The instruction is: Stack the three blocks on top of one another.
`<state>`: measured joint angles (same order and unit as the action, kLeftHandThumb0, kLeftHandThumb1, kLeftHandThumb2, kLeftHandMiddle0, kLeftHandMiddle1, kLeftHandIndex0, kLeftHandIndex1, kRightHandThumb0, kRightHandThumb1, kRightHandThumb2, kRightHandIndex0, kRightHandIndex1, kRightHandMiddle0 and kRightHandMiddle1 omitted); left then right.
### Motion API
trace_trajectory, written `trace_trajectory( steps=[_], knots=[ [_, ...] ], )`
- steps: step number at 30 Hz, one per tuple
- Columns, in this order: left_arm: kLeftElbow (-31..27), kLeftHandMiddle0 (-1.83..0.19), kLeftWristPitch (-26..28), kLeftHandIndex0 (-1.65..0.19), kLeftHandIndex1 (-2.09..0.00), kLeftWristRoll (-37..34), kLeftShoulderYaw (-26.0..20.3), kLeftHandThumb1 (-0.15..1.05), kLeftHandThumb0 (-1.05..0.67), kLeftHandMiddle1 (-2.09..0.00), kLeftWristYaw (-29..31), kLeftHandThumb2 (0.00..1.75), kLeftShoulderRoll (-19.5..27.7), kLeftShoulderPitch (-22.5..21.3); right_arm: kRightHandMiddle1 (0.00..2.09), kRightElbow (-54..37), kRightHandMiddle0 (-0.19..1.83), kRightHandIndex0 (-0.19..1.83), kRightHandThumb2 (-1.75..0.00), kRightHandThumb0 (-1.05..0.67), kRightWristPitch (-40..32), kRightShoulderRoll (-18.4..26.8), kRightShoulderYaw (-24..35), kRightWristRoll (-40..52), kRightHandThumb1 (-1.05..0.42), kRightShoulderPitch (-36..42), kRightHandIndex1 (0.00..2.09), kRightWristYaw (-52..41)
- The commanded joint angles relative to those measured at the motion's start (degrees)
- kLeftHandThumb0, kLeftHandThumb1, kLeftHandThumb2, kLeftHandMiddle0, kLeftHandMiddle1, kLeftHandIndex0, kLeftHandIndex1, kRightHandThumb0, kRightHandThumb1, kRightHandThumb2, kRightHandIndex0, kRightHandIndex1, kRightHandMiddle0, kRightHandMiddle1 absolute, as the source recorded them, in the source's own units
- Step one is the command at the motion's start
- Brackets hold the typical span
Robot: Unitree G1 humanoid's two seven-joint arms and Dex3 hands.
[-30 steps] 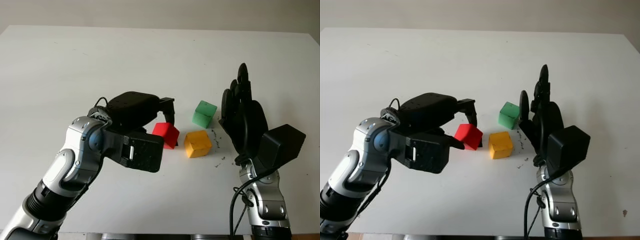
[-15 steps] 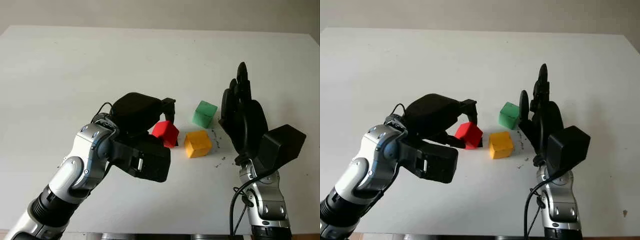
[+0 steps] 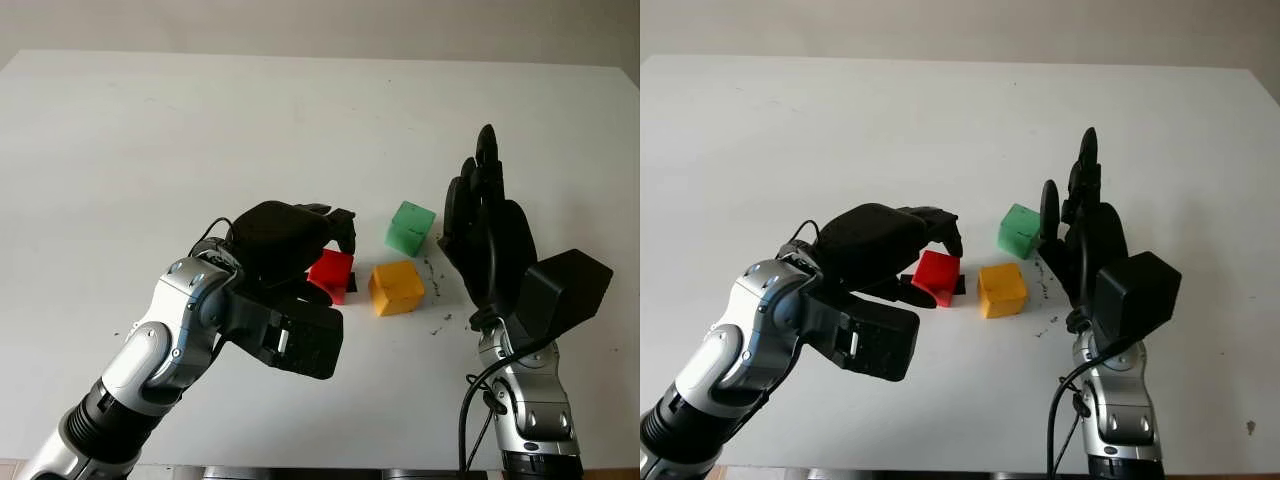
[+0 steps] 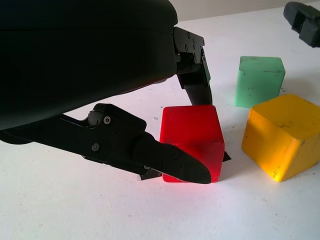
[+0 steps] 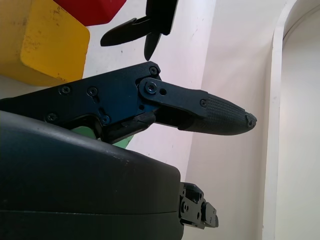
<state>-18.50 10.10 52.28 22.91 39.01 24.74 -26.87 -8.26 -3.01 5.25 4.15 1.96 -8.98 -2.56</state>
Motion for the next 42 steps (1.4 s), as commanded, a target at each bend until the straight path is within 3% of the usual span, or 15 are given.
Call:
trace_trajectory(
  steps=[1,11,18,22,26,28,31,32,35,40,42],
  knots=[
    [0.06,-0.08,-0.44,0.00,-0.94,0.54,0.85,1.03,-0.60,-0.04,0.29,0.06,0.12,0.16,0.00,-1.16,-0.19,-0.19,-0.65,-0.73,-0.08,-0.11,-0.07,-0.02,-1.05,0.50,0.00,0.19],
    [0.56,-0.05,-0.68,0.13,-0.80,1.93,1.01,1.05,-0.62,-0.04,0.18,0.08,-0.13,0.44,0.00,-1.52,-0.19,-0.19,-0.65,-0.74,-0.67,-0.37,-0.11,-0.11,-1.05,0.70,0.00,0.48],
    [-1.60,0.17,2.22,0.18,-0.18,-0.78,-1.15,1.05,-0.70,-0.01,1.81,0.08,-1.08,0.94,0.00,-2.08,-0.19,-0.19,-0.65,-0.75,-0.89,-0.31,-0.07,-0.06,-1.05,0.88,0.00,0.37],
    [-6.06,0.19,6.45,0.19,-0.01,-9.22,-9.45,1.05,-0.84,0.00,0.92,0.14,-2.29,1.97,0.00,-4.02,-0.19,-0.19,-0.60,-0.75,-0.94,0.54,0.76,0.82,-1.05,1.16,0.00,-0.35],
    [-10.48,0.19,9.75,0.19,0.00,-21.54,-20.41,1.05,-0.95,0.00,-1.99,0.13,-4.09,3.93,0.00,-6.47,-0.19,-0.19,-0.43,-0.81,-1.32,5.28,2.29,-1.34,-1.05,0.30,0.00,-2.26],
    [-11.71,0.19,10.13,0.19,0.00,-28.44,-24.96,1.05,-0.96,0.00,-3.02,0.17,-4.69,5.19,0.01,-7.00,-0.18,-0.19,-0.24,-0.82,-1.18,7.54,3.33,-1.29,-1.05,-0.59,0.00,-3.70],
    [-13.79,0.19,9.32,0.19,0.00,-35.54,-30.51,1.05,-0.99,0.00,-7.67,0.28,-6.83,9.18,0.08,-11.03,-0.06,-0.17,-0.12,-0.84,-5.56,16.16,4.35,-6.56,-1.00,-1.98,0.01,-7.45],
    [-13.30,0.19,6.35,0.19,0.00,-37.96,-32.44,1.05,-0.98,0.00,-10.12,0.41,-7.82,11.22,0.12,-12.63,0.04,-0.13,-0.07,-0.83,-6.51,19.47,4.95,-7.80,-0.95,-2.58,0.04,-9.50],
    [-11.45,0.19,-0.21,0.19,0.00,-42.23,-34.70,1.05,-0.95,0.00,-15.94,0.57,-9.63,14.88,0.17,-15.54,0.19,-0.08,-0.04,-0.81,-7.71,25.57,5.83,-10.48,-0.88,-3.26,0.06,-13.41],
    [-4.58,0.19,-9.38,0.18,-0.03,-48.54,-36.74,1.05,-0.89,-0.01,-25.26,0.60,-15.02,17.87,0.14,-18.75,0.28,-0.08,-0.04,-0.75,-8.73,34.57,5.68,-12.90,-0.80,-4.04,0.05,-21.54],
    [-1.76,0.19,-10.65,0.19,-0.01,-50.58,-37.08,1.05,-0.84,0.00,-27.44,0.64,-15.99,18.13,0.12,-18.84,0.30,-0.09,-0.05,-0.81,-7.86,38.08,5.00,-15.35,-0.82,-4.36,0.05,-24.38]
  ],
)
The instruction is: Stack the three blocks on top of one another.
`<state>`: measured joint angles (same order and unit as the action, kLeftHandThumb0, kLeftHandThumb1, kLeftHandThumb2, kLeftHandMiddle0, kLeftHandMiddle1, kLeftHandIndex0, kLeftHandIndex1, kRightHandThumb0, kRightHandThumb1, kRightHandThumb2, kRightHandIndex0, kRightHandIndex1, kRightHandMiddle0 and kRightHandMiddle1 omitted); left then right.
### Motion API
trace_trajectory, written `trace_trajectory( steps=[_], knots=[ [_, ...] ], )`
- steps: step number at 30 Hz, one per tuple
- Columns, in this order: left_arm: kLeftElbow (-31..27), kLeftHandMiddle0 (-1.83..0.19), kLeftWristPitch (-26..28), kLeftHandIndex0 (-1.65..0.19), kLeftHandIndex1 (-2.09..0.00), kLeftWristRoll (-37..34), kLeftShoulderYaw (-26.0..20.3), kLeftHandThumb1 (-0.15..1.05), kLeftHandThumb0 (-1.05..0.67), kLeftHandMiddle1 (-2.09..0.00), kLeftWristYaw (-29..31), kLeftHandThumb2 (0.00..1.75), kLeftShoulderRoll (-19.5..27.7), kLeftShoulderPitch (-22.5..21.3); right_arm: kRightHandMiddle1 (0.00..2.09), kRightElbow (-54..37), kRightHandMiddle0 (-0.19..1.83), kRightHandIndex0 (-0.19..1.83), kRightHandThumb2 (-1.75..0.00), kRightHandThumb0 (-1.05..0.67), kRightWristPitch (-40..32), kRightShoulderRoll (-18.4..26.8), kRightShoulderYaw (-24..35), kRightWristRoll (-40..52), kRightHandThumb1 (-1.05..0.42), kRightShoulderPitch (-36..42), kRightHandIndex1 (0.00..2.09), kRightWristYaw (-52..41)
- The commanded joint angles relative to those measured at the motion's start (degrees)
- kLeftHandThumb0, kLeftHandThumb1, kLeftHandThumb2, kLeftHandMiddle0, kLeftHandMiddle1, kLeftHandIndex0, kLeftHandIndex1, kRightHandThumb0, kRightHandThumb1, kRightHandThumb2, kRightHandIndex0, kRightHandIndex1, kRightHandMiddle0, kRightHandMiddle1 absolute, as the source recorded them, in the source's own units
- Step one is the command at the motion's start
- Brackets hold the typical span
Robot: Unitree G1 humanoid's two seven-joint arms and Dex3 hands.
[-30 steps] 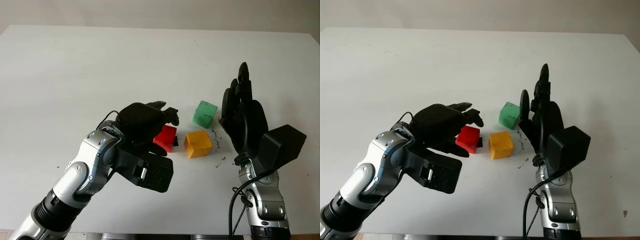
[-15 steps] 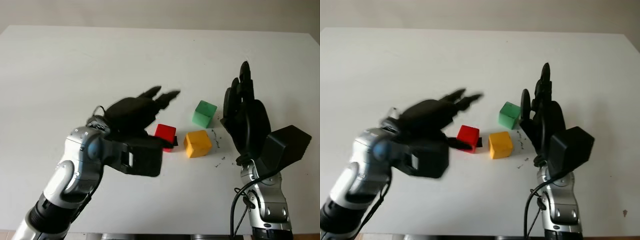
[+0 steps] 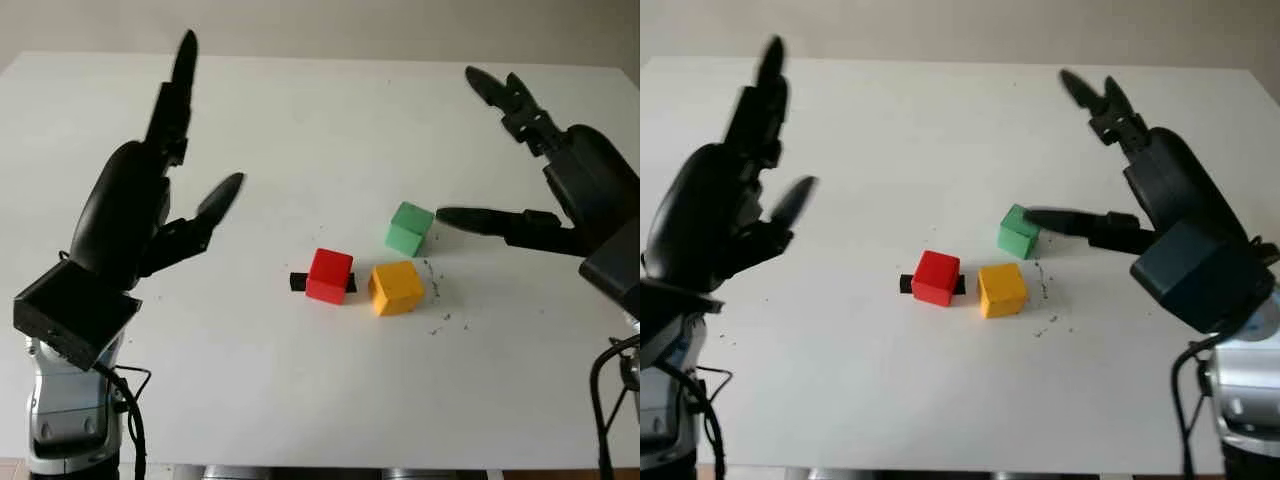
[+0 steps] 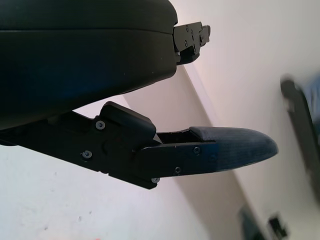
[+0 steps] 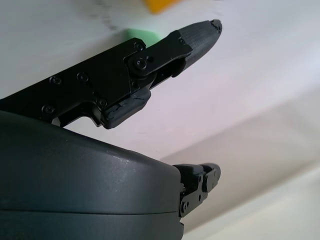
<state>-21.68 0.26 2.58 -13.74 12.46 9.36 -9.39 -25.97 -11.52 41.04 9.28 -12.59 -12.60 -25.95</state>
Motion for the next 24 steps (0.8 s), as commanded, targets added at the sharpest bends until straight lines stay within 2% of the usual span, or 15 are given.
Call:
trace_trajectory(
  steps=[1,6,10,17,24],
  knots=[
    [2.75,0.19,-0.76,0.19,0.00,-1.48,-0.65,1.05,-0.83,0.00,-1.94,0.65,-0.85,0.72,0.12,-0.88,0.31,-0.09,-0.05,-0.81,1.15,3.54,-0.43,-1.67,-0.82,-1.01,0.05,-1.99],
    [7.76,0.19,-0.28,0.19,0.00,-3.76,-1.15,1.05,-0.80,0.00,-5.33,0.66,-1.01,0.98,0.13,2.38,0.45,0.00,-0.05,-0.80,7.26,7.08,-2.04,-5.73,-0.79,-1.97,0.08,-3.31],
    [9.81,0.19,-0.85,0.19,0.00,-3.94,-0.77,1.05,-0.78,0.00,-7.80,0.66,-1.03,0.60,0.13,3.09,0.53,0.03,-0.05,-0.76,10.37,7.86,-3.48,-8.80,-0.79,-1.41,0.07,-3.67],
    [10.74,0.19,-1.98,0.19,0.00,-5.66,0.59,1.05,-0.78,0.00,-8.40,0.60,-1.45,0.77,0.12,5.01,0.64,0.08,-0.06,-0.79,14.33,6.17,-7.23,-13.54,-0.80,-1.79,0.08,-2.10],
    [11.12,0.19,-3.54,0.19,0.00,-5.21,2.46,1.05,-0.76,0.00,-7.91,0.62,-0.73,1.69,0.08,5.10,0.62,0.08,-0.06,-0.80,14.59,5.10,-10.89,-15.46,-0.82,-1.64,0.06,-3.84]
  ],
)
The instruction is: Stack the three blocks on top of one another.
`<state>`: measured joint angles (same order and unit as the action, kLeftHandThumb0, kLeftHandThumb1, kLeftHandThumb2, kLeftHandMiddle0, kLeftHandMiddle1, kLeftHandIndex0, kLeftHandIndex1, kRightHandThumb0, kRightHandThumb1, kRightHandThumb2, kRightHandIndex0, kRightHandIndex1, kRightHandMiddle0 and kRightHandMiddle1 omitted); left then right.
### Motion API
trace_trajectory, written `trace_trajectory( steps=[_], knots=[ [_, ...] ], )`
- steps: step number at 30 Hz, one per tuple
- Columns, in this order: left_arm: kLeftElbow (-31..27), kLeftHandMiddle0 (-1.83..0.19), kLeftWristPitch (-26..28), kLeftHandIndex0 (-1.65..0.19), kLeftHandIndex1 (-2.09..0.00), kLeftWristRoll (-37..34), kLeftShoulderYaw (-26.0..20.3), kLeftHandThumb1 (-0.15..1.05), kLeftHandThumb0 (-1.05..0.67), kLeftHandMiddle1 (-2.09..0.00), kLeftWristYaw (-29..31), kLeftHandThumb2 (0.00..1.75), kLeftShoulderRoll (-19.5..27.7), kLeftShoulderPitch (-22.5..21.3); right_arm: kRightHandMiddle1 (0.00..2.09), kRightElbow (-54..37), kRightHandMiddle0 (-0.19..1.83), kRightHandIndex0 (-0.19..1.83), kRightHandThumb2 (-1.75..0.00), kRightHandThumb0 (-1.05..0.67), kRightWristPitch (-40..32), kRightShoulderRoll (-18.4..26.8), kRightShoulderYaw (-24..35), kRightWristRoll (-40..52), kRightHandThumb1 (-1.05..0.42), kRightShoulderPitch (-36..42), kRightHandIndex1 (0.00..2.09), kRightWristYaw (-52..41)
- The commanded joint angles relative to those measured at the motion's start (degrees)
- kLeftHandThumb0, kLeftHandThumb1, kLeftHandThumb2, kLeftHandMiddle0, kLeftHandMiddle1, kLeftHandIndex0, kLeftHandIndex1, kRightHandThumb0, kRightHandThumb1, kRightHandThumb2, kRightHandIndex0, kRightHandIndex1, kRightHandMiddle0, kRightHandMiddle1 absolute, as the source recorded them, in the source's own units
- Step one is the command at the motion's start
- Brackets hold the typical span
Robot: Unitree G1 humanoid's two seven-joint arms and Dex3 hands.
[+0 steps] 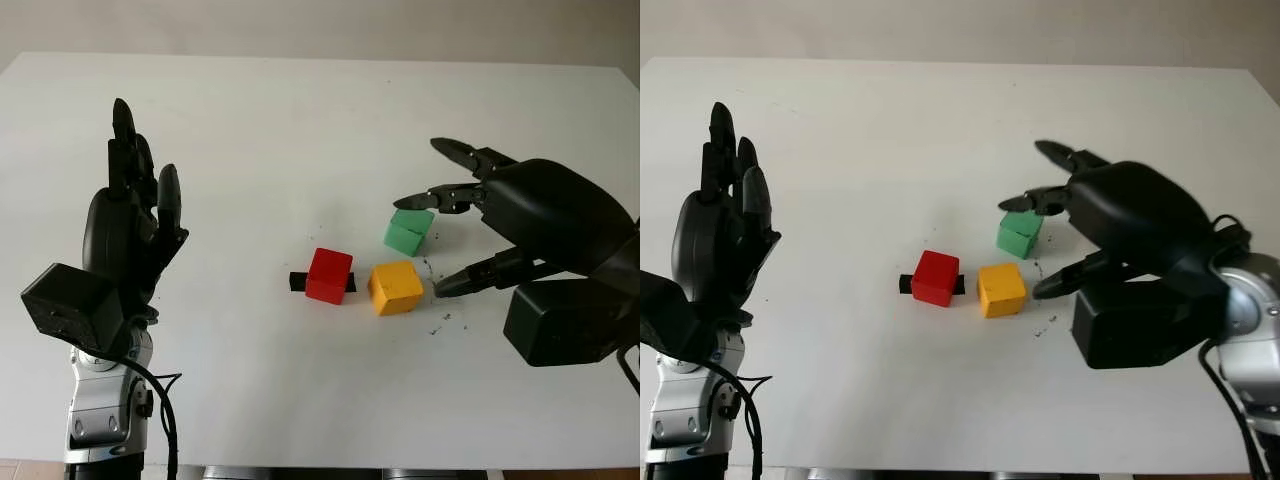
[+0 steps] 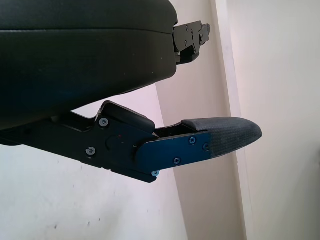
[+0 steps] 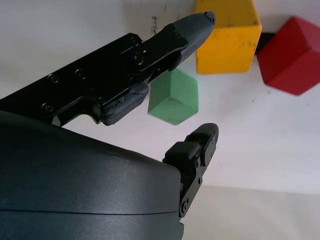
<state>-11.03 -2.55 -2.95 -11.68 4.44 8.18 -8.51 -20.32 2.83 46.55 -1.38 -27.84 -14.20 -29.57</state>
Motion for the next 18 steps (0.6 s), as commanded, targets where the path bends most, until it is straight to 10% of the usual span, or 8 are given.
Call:
trace_trajectory(
  steps=[1,18],
  knots=[
    [0.36,0.19,-0.68,0.19,0.00,0.93,0.63,1.05,-0.77,0.00,-0.21,0.62,0.58,0.94,0.08,-0.60,0.62,0.07,-0.06,-0.80,0.41,-0.68,-0.60,-0.45,-0.82,0.22,0.06,-0.09],
    [-2.17,0.19,-0.28,0.18,-0.04,7.77,3.43,1.05,-0.81,-0.04,-3.19,0.54,0.81,3.04,0.05,0.98,0.58,0.00,-0.05,-0.78,3.28,-4.23,-3.36,1.47,-0.83,3.83,0.04,-0.31]
  ],
)
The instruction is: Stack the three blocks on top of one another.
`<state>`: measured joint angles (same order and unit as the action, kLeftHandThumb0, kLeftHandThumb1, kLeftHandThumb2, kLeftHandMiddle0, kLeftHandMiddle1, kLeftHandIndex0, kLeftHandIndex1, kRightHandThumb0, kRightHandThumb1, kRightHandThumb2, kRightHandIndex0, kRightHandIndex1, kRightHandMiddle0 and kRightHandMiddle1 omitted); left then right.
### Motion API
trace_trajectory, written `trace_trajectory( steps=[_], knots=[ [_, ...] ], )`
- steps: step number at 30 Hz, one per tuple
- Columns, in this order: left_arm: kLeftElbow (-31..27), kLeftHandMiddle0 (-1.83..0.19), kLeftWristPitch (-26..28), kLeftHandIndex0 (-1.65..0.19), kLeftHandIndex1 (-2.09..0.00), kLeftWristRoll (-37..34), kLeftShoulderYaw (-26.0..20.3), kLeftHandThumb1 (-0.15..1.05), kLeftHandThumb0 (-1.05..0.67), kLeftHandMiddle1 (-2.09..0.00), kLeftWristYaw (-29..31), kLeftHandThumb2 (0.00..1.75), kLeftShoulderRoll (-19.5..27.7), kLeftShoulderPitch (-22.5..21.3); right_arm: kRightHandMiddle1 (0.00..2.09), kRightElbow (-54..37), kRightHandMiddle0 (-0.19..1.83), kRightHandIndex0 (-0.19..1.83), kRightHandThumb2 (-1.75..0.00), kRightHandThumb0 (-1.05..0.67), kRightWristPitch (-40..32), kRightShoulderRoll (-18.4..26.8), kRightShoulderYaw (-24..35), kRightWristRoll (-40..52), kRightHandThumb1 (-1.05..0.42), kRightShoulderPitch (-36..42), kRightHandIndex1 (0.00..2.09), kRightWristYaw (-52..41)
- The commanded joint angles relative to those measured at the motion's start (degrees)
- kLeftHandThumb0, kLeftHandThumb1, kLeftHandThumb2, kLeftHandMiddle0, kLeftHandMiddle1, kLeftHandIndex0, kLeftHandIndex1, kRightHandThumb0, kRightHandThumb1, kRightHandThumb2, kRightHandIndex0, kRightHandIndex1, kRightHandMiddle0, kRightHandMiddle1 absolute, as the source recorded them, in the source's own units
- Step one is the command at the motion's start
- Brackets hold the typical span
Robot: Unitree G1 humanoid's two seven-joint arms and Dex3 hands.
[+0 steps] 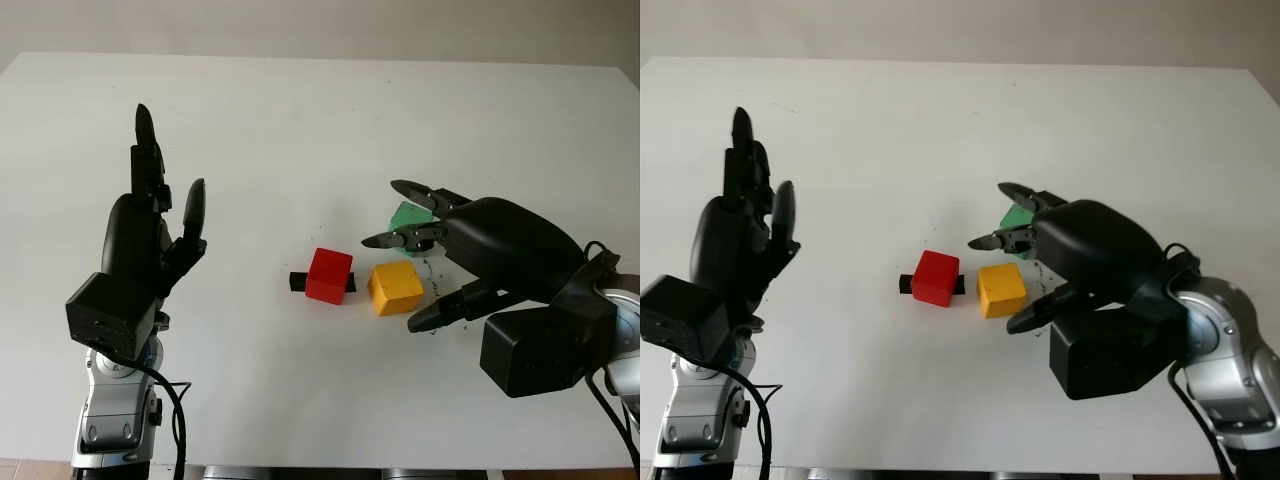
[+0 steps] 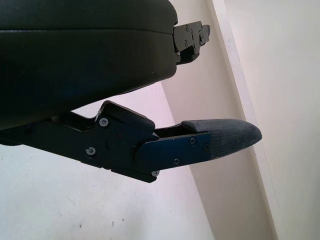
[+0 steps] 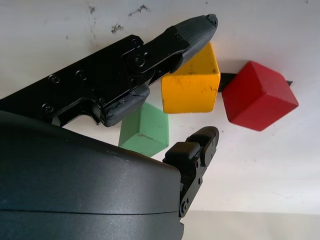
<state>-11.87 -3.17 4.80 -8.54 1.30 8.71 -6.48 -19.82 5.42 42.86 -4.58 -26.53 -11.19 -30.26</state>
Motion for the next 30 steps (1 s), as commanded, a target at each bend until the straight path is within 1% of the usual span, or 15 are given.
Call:
trace_trajectory(
  steps=[1,3,7,11,15,22,26,30],
  knots=[
    [-1.46,0.19,0.57,0.19,-0.04,-0.33,0.19,1.05,-0.81,-0.03,0.24,0.52,0.39,1.11,0.06,0.87,0.59,0.01,-0.05,-0.77,0.96,-0.84,-0.35,0.27,-0.82,1.01,0.04,0.66],
    [-1.81,0.19,1.10,0.19,-0.04,-0.62,-0.03,1.05,-0.81,-0.03,0.44,0.50,0.58,1.21,0.06,1.66,0.61,0.01,-0.05,-0.74,1.67,-1.38,-0.75,0.04,-0.80,1.27,0.05,1.41],
    [-1.67,0.18,0.17,0.16,-0.06,-1.74,-0.27,1.05,-0.79,-0.04,0.44,0.46,0.31,1.32,0.07,3.40,0.63,0.01,-0.05,-0.67,4.06,-1.49,-1.01,-0.85,-0.81,1.41,0.05,3.00],
    [-2.34,0.18,1.01,0.17,-0.05,-0.73,-0.07,1.05,-0.79,-0.05,0.11,0.47,0.78,1.49,0.08,4.85,0.64,0.02,-0.05,-0.61,6.42,-1.00,-1.21,-2.64,-0.81,1.19,0.05,4.48],
    [-1.92,0.18,0.50,0.17,-0.06,-0.50,-0.20,1.05,-0.78,-0.05,-0.32,0.46,0.62,1.33,0.09,6.82,0.66,0.05,-0.05,-0.59,9.83,-0.77,-1.31,-5.87,-0.81,1.04,0.07,7.80],
    [-1.58,0.16,-0.05,0.15,-0.06,0.07,0.23,1.05,-0.79,-0.06,-1.08,0.44,0.51,1.15,0.09,8.74,0.68,0.07,-0.06,-0.55,11.60,-1.43,-1.14,-6.90,-0.82,0.77,0.07,9.99],
    [-1.31,0.16,-0.06,0.15,-0.06,0.12,0.31,1.05,-0.80,-0.06,-1.12,0.42,0.38,1.13,0.11,9.63,0.73,0.10,-0.06,-0.53,12.38,-1.71,-1.18,-7.08,-0.83,0.53,0.08,11.44],
    [-1.55,0.16,0.58,0.15,-0.06,1.41,0.59,1.05,-0.81,-0.05,-1.65,0.43,0.49,1.21,0.22,10.24,0.89,0.18,-0.06,-0.47,13.73,-2.44,-0.75,-6.29,-0.84,0.68,0.10,13.76]
  ],
)
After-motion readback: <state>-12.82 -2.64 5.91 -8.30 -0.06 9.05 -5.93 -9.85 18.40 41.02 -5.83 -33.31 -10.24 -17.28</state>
